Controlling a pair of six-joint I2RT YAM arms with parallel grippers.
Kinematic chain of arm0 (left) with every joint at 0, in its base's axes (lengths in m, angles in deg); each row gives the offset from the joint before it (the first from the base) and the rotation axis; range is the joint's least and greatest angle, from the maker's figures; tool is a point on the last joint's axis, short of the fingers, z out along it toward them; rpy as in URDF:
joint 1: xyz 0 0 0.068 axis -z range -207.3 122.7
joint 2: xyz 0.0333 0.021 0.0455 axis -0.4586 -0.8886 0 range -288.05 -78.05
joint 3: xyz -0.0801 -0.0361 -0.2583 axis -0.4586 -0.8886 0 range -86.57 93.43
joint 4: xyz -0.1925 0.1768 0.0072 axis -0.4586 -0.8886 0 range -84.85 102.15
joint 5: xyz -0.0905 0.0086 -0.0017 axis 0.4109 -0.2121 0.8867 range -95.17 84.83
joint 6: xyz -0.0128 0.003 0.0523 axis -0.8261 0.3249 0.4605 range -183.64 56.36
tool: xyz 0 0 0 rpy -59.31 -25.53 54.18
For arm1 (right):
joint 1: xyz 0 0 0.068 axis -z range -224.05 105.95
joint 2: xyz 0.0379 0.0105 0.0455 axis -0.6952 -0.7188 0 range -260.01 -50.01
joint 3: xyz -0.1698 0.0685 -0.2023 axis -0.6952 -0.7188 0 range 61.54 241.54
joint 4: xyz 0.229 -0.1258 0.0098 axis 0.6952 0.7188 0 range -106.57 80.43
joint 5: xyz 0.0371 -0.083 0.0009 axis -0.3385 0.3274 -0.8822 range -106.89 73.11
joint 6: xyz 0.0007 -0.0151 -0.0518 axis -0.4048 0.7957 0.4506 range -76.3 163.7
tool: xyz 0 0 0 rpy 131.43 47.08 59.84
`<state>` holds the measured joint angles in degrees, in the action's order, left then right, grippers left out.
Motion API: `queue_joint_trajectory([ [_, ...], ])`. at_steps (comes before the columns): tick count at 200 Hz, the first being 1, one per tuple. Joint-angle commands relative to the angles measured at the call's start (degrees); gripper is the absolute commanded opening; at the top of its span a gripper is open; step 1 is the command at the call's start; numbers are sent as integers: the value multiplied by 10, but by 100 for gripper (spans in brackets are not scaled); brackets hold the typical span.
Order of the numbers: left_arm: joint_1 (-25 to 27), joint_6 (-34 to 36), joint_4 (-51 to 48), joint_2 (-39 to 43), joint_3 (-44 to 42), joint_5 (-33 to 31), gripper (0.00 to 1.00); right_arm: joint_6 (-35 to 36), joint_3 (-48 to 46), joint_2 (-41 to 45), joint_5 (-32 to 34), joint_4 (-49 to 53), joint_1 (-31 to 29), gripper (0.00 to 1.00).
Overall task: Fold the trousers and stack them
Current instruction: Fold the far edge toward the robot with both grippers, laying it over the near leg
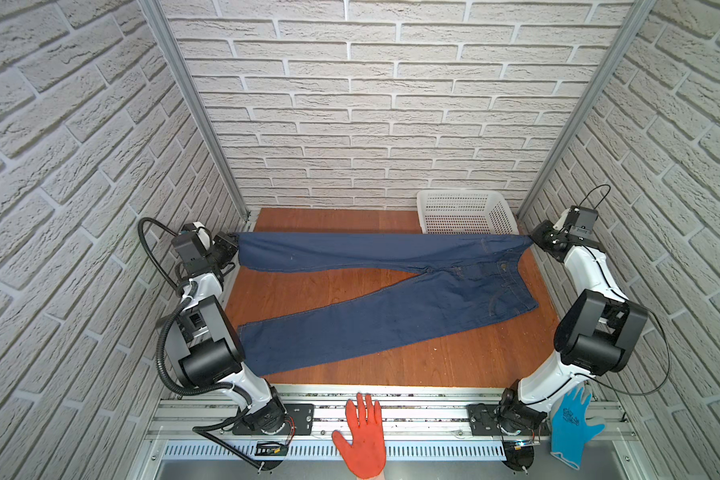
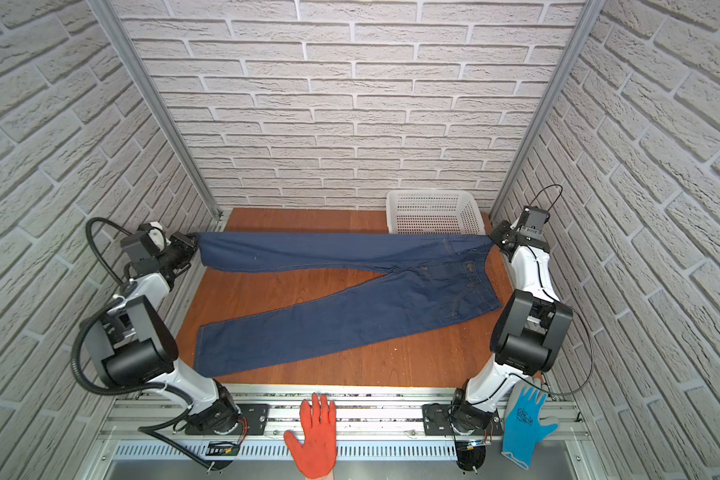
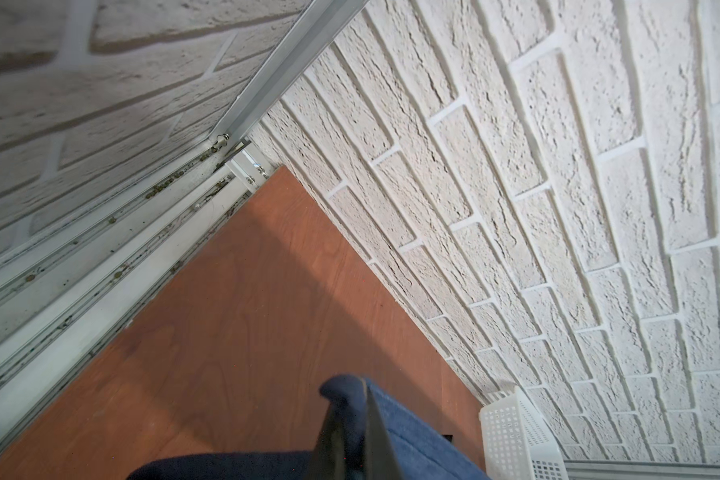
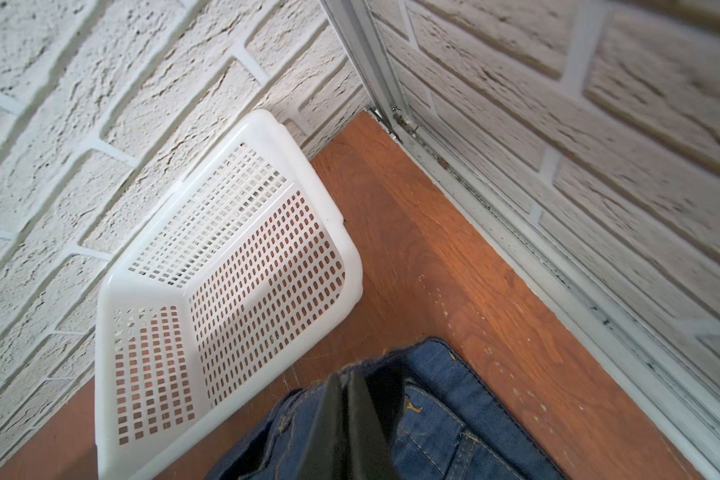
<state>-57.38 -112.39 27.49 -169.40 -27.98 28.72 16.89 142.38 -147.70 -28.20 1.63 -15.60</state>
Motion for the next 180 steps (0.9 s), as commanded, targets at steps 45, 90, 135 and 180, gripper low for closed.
queue_joint_trajectory([
  [45, -13, 19, -49, 200, -140, -82, 0, 21, -102, 94, 53, -8, 33, 5],
  [90, -25, 36, -99, 316, -213, -150, 0, 16, -148, 126, 79, 9, 47, 6],
  [135, -41, 18, -126, 372, -260, -174, 0, -2, -169, 136, 127, 19, 54, 5],
  [180, -45, 11, -155, 403, -282, -195, 0, -25, -168, 114, 158, 24, 54, 5],
])
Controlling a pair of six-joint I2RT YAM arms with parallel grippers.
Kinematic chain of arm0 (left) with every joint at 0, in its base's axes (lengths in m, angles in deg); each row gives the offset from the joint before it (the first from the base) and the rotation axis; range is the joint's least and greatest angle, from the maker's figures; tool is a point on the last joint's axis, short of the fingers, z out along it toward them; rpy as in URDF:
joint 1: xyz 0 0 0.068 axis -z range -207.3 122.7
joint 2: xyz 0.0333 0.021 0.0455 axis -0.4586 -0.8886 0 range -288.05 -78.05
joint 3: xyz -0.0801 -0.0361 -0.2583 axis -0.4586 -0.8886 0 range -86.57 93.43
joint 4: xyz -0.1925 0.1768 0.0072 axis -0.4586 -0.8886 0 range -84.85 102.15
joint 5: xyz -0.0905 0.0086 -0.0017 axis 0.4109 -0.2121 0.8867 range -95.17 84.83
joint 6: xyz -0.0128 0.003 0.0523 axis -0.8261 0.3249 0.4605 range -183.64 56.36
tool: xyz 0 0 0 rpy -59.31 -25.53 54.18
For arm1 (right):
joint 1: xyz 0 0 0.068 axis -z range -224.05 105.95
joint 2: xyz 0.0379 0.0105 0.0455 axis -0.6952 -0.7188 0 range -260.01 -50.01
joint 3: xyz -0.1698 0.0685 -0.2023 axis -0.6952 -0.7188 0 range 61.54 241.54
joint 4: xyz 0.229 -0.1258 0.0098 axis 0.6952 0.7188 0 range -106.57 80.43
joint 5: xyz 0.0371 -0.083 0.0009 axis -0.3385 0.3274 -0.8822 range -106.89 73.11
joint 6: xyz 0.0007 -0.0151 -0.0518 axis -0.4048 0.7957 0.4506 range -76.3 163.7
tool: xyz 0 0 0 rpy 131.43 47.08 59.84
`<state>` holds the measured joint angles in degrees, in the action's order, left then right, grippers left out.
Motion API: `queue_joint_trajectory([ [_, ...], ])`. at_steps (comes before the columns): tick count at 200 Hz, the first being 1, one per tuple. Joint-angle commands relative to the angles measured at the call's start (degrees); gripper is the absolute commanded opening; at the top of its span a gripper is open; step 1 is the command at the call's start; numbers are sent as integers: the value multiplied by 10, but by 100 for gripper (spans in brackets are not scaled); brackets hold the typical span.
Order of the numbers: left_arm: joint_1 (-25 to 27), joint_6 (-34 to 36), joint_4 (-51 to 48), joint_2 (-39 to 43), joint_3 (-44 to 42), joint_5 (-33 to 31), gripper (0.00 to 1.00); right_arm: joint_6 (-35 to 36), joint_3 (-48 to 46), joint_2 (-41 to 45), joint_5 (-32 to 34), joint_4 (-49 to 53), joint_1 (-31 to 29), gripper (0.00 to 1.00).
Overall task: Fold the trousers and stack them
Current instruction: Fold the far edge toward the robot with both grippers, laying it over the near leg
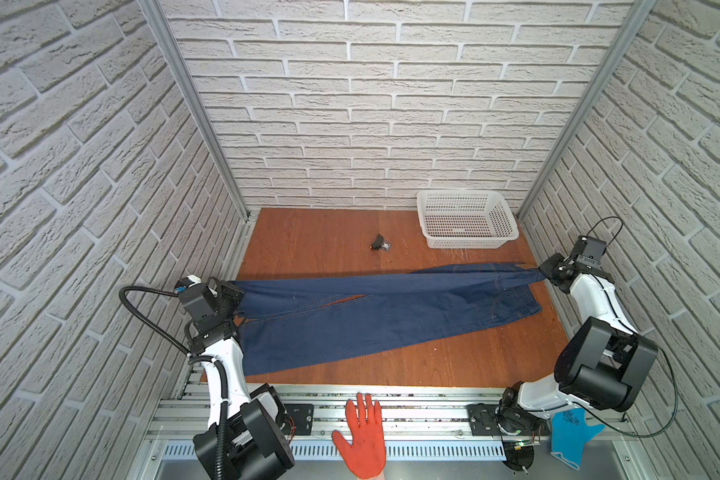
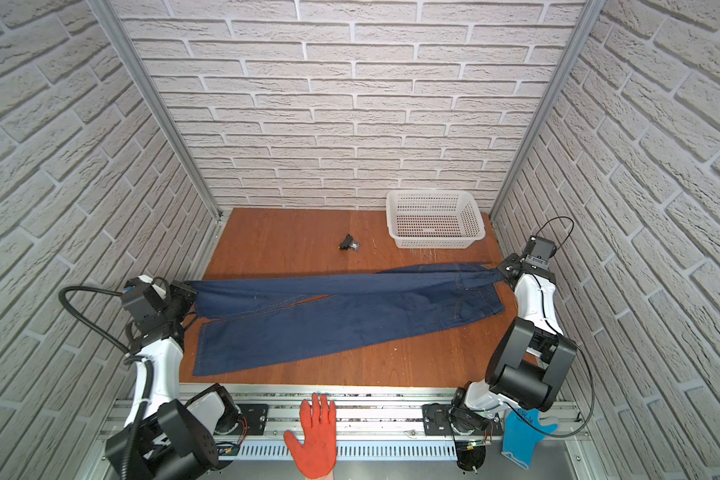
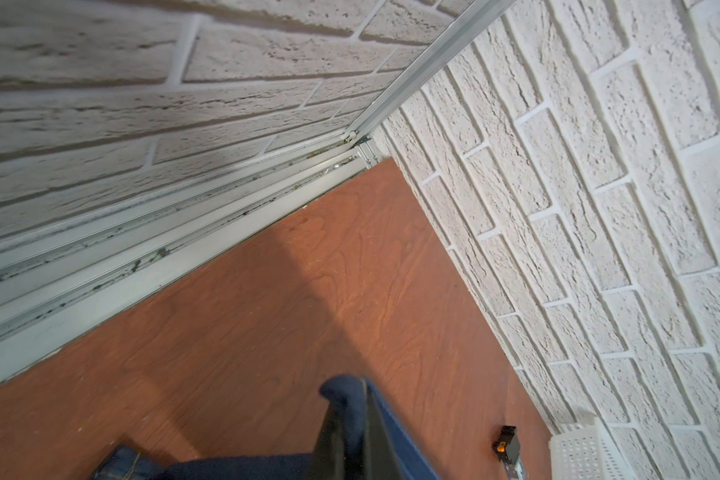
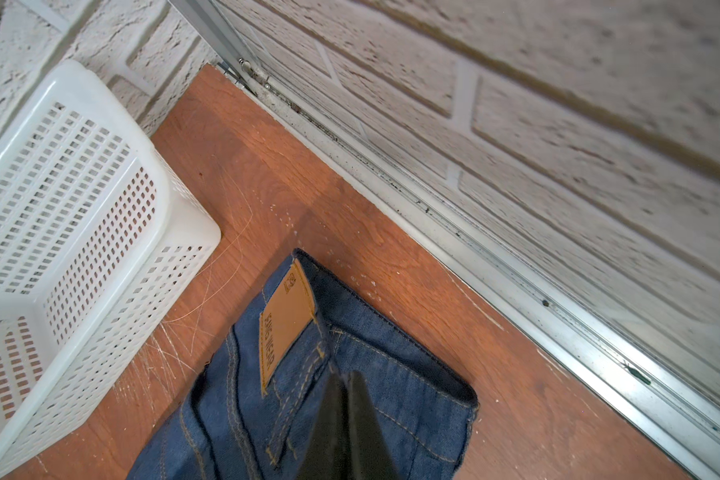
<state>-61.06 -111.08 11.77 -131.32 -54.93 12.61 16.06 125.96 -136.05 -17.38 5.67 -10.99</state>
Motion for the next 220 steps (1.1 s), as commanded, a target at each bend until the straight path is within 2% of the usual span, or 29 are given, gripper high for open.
queue_joint_trajectory([
  [1, -8, -2, 2, 23, -14, -35, 0, -16, -5, -3, 50, -17, 8, 5],
  [89, -7, -34, -27, 77, -105, -89, 0, -35, -59, 0, 101, -21, 6, 6],
  [144, -8, -28, -92, 131, -110, -144, 0, -46, -79, 12, 128, -16, 6, 5],
  [189, -9, -24, -104, 143, -105, -138, 0, -51, -73, 28, 129, -10, 6, 6],
  [220, -8, -25, -124, 155, -117, -148, 0, -56, -99, 51, 155, -10, 6, 5],
])
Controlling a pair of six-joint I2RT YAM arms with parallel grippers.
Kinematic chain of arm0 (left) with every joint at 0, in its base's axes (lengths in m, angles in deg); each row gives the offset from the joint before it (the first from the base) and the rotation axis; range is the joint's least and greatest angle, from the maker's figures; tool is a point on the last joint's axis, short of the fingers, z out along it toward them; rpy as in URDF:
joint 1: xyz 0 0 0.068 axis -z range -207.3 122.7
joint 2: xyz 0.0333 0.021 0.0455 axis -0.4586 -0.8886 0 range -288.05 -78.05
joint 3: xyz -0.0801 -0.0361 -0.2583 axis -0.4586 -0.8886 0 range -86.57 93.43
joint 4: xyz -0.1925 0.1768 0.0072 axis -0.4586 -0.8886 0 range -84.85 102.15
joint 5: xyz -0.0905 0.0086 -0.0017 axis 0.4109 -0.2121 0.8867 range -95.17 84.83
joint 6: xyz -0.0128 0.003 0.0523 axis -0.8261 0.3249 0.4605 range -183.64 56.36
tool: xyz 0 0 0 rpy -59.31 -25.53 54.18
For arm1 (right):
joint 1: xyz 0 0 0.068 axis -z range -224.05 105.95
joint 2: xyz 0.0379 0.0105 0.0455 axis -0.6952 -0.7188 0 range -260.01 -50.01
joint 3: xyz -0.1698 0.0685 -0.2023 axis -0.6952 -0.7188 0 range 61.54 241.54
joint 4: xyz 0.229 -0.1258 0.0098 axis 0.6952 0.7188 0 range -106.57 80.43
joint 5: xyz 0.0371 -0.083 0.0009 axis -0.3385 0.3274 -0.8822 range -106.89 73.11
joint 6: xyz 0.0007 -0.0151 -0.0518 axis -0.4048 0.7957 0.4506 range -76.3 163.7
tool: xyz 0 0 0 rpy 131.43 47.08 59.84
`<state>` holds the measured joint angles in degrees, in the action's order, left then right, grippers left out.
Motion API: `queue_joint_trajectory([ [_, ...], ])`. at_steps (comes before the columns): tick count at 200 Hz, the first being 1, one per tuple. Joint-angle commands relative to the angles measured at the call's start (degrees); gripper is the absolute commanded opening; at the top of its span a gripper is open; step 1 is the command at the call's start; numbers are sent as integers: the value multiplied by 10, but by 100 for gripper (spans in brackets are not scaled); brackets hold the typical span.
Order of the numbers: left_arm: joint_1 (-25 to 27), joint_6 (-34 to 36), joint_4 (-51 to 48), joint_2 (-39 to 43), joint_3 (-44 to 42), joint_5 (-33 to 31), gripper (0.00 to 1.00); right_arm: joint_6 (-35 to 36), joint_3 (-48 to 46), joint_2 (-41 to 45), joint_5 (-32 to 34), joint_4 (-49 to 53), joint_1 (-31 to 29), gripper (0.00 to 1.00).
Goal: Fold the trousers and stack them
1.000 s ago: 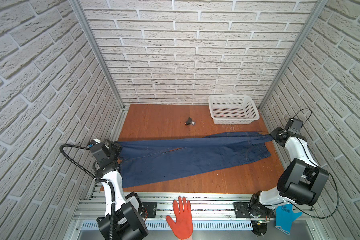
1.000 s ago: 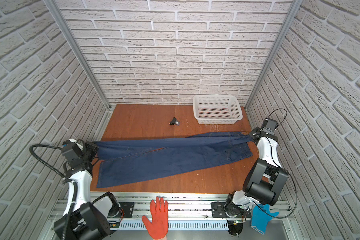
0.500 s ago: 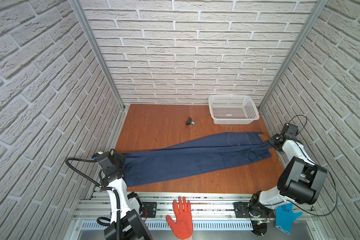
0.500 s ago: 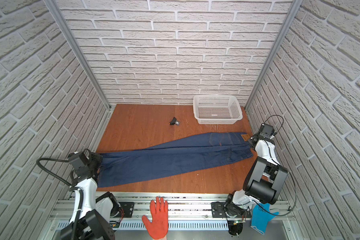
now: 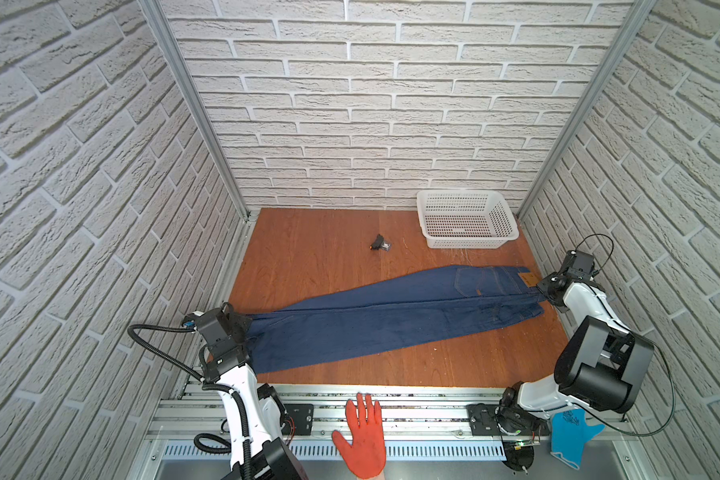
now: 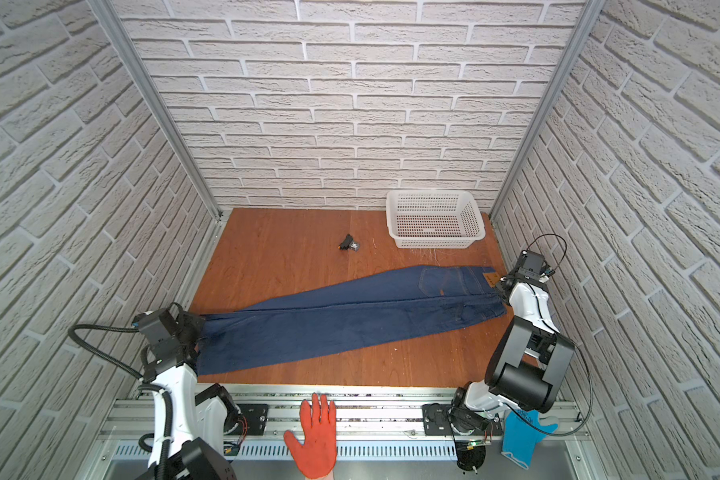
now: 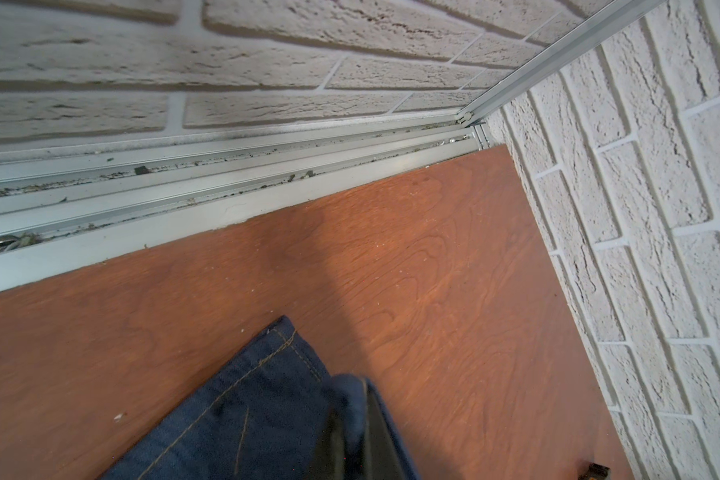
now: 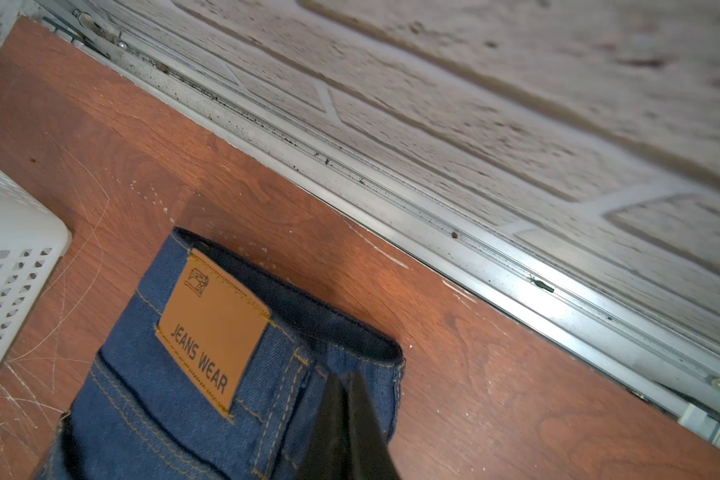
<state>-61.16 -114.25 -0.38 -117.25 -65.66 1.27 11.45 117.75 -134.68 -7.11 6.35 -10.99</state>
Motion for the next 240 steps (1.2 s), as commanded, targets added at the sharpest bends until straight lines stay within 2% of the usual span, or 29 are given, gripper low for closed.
queue_joint_trajectory([
  [1, -7, 7, -5, 15, -10, -35, 0, -10, -18, 39, 53, -17, 6, 5],
  [74, -8, -15, -78, 50, -43, -87, 0, -13, -65, 38, 86, -25, 6, 6],
  [110, -8, -26, -80, 60, -59, -85, 0, -13, -70, 31, 85, -31, 7, 6],
  [141, -7, -28, -84, 60, -58, -86, 0, -21, -71, 24, 60, -44, 6, 9],
  [155, -8, -30, -84, 61, -58, -86, 4, -28, -75, 22, 45, -54, 6, 9],
  [166, -7, -32, -82, 60, -60, -85, 0, -32, -80, 21, 27, -67, 6, 8],
  [179, -7, -37, -68, 57, -63, -79, 0, -37, -80, 18, -10, -94, 4, 6],
  [212, -7, -62, -1, 17, -46, -63, 0, -59, -3, -2, -68, -121, -29, 6],
  [240, 3, -68, 63, -68, 28, -63, 0, -56, 151, -51, -75, -102, -73, 5],
])
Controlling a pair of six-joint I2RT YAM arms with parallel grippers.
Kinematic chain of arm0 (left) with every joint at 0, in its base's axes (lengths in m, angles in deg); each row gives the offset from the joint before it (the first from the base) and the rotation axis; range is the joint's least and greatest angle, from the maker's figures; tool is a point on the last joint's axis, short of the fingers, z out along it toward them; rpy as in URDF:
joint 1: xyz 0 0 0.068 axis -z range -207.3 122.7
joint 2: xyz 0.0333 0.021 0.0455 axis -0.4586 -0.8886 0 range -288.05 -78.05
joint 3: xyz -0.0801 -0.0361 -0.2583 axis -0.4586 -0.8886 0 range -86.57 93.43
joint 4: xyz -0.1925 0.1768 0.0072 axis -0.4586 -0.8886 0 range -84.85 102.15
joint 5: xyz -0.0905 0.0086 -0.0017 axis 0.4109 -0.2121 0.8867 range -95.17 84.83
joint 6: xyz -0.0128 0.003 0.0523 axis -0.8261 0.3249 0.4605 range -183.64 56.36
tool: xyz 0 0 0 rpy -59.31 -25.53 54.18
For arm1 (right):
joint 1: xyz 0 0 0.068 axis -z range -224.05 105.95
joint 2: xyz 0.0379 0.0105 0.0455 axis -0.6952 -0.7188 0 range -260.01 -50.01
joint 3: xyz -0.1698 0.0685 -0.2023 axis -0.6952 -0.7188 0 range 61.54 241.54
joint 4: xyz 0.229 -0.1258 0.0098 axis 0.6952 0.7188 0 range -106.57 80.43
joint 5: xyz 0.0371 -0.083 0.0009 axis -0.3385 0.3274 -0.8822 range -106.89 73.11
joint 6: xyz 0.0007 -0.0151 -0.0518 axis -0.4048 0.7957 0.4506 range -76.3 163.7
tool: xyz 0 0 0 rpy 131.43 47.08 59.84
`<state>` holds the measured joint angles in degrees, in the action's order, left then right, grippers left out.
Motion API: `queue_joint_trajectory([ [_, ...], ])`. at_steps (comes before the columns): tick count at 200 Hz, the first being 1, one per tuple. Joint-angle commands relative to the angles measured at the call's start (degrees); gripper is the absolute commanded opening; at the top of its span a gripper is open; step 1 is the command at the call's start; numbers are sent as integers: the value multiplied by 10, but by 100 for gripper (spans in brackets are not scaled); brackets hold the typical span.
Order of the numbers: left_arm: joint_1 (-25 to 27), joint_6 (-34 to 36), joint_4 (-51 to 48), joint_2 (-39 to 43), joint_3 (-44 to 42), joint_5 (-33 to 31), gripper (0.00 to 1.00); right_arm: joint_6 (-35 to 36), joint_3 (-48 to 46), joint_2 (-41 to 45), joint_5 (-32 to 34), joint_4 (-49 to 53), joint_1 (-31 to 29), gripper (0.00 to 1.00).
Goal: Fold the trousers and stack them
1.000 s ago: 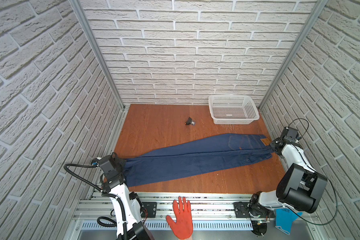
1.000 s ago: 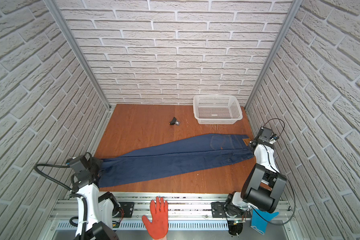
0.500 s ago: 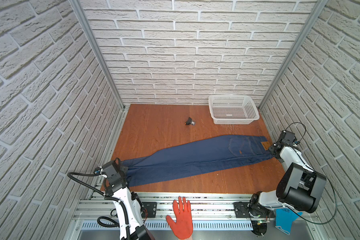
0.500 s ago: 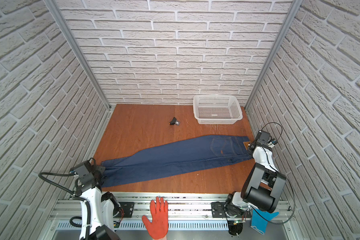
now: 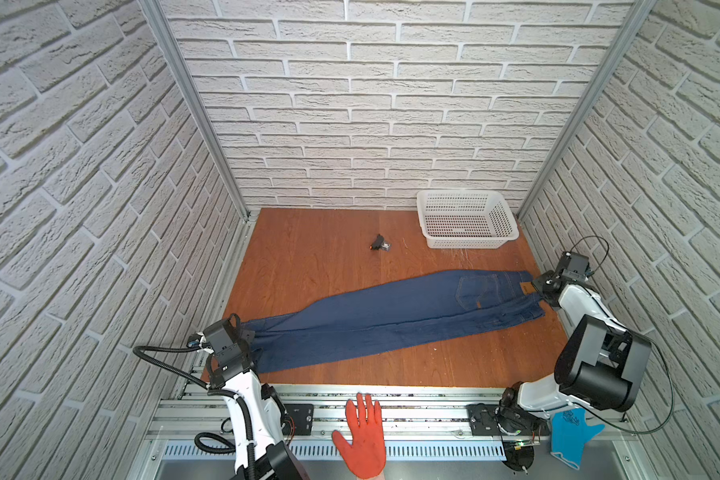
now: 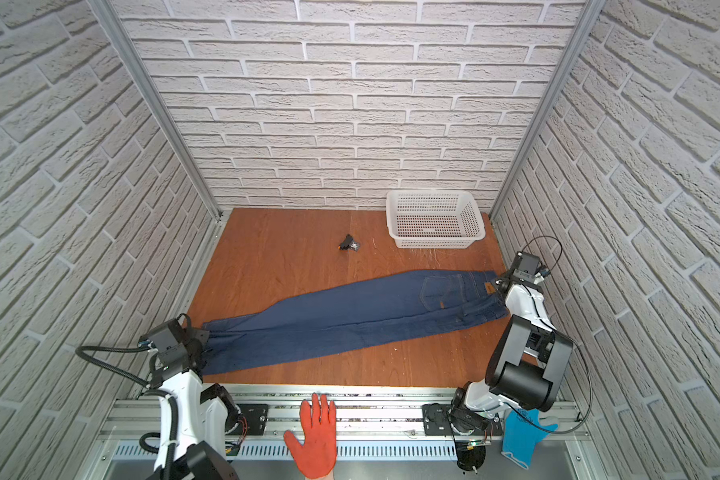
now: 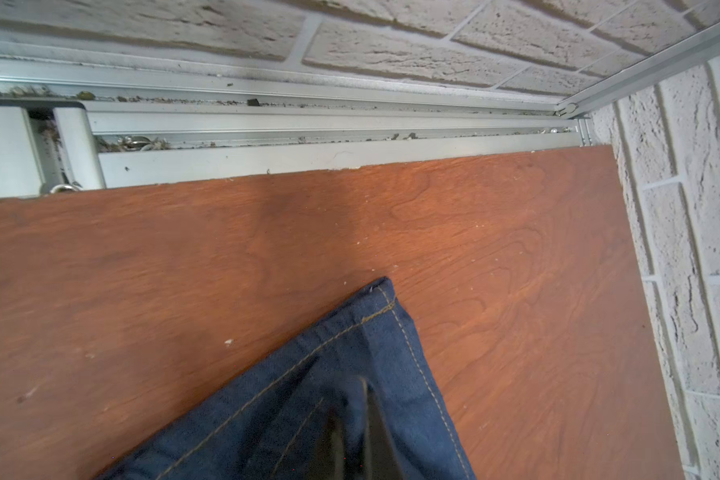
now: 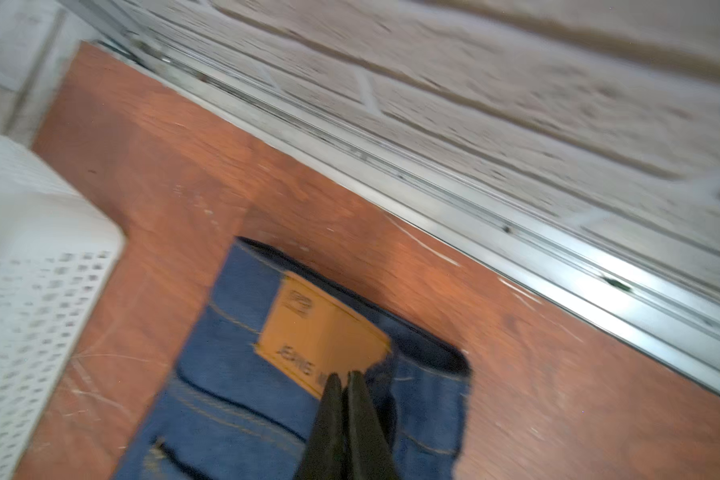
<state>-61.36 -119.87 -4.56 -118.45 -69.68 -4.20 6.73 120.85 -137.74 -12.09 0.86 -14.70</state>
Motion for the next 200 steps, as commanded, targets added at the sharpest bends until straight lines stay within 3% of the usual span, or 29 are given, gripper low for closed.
queue_joint_trajectory([
  [1, 5, -12, 106, -60, 72, -9, 0, -8, 127, -23, -26, -46, -37, 5],
  [23, 14, -11, 128, -123, 144, 3, 0, -5, 236, -67, -40, -31, -57, 5],
  [42, 20, -13, 141, -131, 165, 4, 0, 2, 262, -78, -41, -38, -61, 5],
  [124, 22, 5, 65, 27, 13, -10, 0, 48, 20, -40, 5, -103, -37, 5],
  [160, 21, 3, 35, 52, -14, -12, 0, 63, -11, -32, 26, -89, -15, 5],
  [200, 21, -8, 43, 49, 2, -7, 0, 56, 15, -28, 17, -64, -8, 5],
])
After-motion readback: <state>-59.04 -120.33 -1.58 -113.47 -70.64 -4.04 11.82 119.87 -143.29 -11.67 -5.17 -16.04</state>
